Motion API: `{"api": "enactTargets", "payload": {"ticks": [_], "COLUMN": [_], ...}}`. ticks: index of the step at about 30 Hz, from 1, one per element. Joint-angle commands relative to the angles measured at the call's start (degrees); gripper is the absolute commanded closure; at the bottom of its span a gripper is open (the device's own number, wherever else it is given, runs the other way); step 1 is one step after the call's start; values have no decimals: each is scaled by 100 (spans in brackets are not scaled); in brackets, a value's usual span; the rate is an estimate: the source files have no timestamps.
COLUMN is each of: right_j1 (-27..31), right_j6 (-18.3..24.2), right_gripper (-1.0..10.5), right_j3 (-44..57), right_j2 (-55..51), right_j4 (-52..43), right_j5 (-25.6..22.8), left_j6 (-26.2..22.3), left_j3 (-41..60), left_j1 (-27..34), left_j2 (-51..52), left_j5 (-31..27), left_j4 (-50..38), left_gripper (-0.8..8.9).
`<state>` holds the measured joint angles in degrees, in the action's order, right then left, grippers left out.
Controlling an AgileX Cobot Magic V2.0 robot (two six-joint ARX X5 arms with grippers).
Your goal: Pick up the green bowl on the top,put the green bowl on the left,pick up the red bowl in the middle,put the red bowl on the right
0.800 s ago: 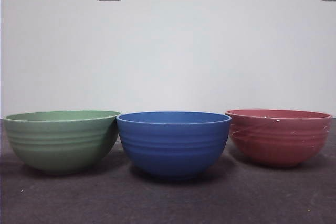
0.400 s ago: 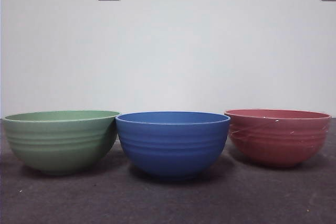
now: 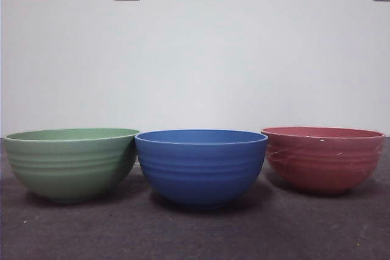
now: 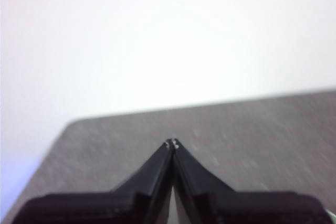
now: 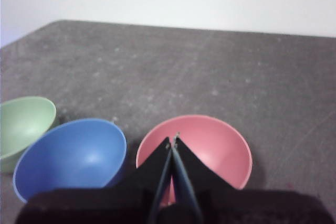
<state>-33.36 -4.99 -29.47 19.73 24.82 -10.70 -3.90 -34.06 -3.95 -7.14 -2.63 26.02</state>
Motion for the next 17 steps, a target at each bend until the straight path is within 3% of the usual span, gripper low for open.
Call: {"api": "enactTargets", "payload": {"ticks": [1,8,17], "right_j1": [-7,-7,-7], "right_j6": [-55,-55,-55], "right_gripper": [945,945,945], "right_j3": [33,31,31], "right_j2": [-9,-9,-9], "right_j4": [103,439,728], "right_j5": [-20,-22,-17], "left_j6": [-63,140,393], "left_j3": [918,2638,3392], "left_j1": [234,546,544], "left_j2": [269,702,702], "left_j5": [-9,-24,-9], "left_j4": [-750,-1606,-1532], "left_gripper": [814,814,814]}}
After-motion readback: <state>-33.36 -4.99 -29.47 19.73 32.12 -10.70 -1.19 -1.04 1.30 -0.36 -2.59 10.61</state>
